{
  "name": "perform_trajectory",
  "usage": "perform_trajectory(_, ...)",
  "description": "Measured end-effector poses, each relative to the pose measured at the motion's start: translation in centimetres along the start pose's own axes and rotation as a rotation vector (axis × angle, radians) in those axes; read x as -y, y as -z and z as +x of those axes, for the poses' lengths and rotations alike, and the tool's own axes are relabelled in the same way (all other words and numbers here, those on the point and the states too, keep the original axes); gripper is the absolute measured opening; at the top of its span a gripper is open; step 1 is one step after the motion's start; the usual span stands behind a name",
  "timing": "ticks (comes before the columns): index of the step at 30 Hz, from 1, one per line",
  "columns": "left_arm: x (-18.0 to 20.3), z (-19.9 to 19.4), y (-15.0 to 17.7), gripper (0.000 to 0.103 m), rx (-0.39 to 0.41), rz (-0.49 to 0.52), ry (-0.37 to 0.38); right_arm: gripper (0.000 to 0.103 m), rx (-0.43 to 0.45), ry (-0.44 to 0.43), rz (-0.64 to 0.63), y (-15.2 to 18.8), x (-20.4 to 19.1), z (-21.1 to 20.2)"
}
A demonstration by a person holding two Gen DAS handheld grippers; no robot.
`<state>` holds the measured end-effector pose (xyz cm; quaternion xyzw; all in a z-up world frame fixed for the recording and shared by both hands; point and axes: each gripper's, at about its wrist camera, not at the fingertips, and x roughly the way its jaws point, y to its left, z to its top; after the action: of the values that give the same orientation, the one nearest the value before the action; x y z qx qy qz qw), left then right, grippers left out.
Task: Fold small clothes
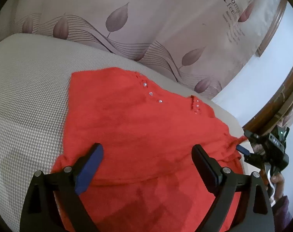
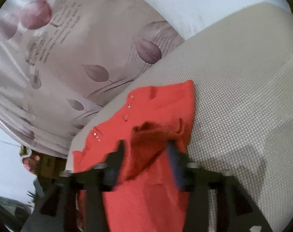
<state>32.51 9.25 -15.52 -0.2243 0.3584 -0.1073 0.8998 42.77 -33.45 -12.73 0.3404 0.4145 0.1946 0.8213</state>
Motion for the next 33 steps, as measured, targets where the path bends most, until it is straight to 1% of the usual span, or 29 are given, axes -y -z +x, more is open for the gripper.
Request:
perform_trajectory(3,0.1,0.0,-0.1,0.094,-0.002,0.000,0.003,0.066,0.000,-0.100,0.062,-0.7,0.4,0.0)
perform_trajectory(4,0.0,0.0,-0.1,0.094,-0.002,-0.001,0.003,0.068,-0.005,-0.157,0.114,-0.7,0.8,-0.2)
perform_trajectory(5,0.0,0.0,-0.1,0.095,-0.003,-0.001,0.004,0.071,-0.019,-0.193,0.160,-0.8,1.3,-0.2)
perform_trajectory(6,0.0,0.1,-0.1,0.095,-0.004,0.000,0.004,0.071,-0.027,-0.177,0.164,-0.8,1.4,-0.2)
perform_trajectory(8,0.1,0.1,-0.1,0.096,-0.006,0.003,0.001,0.070,-0.037,-0.131,0.120,-1.0,1.1,0.0)
perform_trajectory(10,0.2,0.1,-0.1,0.096,-0.006,0.004,0.000,0.057,-0.040,-0.106,0.075,-1.0,0.6,0.1)
perform_trajectory(11,0.2,0.1,-0.1,0.096,-0.006,0.003,0.000,0.041,-0.050,-0.070,0.035,-1.1,0.0,0.4)
perform_trajectory(12,0.2,0.1,-0.1,0.096,-0.005,0.002,0.002,0.029,-0.068,-0.039,0.008,-1.3,-0.3,0.8)
perform_trajectory(13,0.2,0.1,-0.1,0.096,-0.004,0.000,0.004,0.025,-0.083,-0.012,-0.012,-1.5,-0.6,1.3)
perform_trajectory(14,0.1,0.0,-0.1,0.096,-0.003,-0.003,0.007,0.013,-0.099,0.021,-0.036,-1.6,-0.8,1.8)
perform_trajectory(15,0.0,-0.1,-0.1,0.096,0.001,-0.009,0.013,0.007,-0.113,0.050,-0.062,-1.7,-1.2,2.3)
perform_trajectory(18,-0.4,-0.6,-0.2,0.096,0.026,-0.031,0.014,0.006,-0.114,0.111,-0.142,-2.5,-2.9,3.3)
perform_trajectory(20,-0.8,-0.9,-0.3,0.096,0.050,-0.046,-0.003,0.005,-0.077,0.117,-0.216,-3.9,-5.3,3.2)
perform_trajectory(21,-1.0,-1.0,-0.3,0.096,0.057,-0.057,-0.006,0.005,-0.027,0.079,-0.251,-4.9,-7.1,2.2)
perform_trajectory(23,-1.0,-1.0,-0.4,0.096,0.061,-0.062,-0.003,0.005,0.106,-0.066,-0.305,-6.2,-10.2,-0.8)
perform_trajectory(24,-1.0,-1.1,-0.3,0.096,0.061,-0.057,-0.006,0.005,0.157,-0.088,-0.340,-6.5,-11.3,-2.0)
perform_trajectory(25,-0.8,-1.0,-0.3,0.096,0.058,-0.049,-0.020,0.005,0.170,-0.085,-0.361,-6.6,-11.4,-2.3)
perform_trajectory(26,-0.7,-0.9,-0.3,0.096,0.054,-0.045,-0.030,0.005,0.157,-0.063,-0.356,-6.6,-10.7,-1.7)
perform_trajectory(27,-0.7,-0.9,-0.4,0.096,0.052,-0.046,-0.030,0.005,0.115,-0.013,-0.316,-6.5,-8.5,-0.3)
perform_trajectory(30,-0.9,-1.0,-0.3,0.096,0.055,-0.053,-0.023,0.005,0.036,0.070,-0.219,-5.6,-2.8,2.2)
perform_trajectory(31,-0.9,-0.9,-0.3,0.096,0.052,-0.054,-0.022,0.005,0.015,0.075,-0.186,-5.0,-1.1,2.9)
perform_trajectory(33,-0.9,-0.9,-0.3,0.096,0.047,-0.051,-0.028,0.005,0.003,0.053,-0.137,-4.3,0.6,3.5)
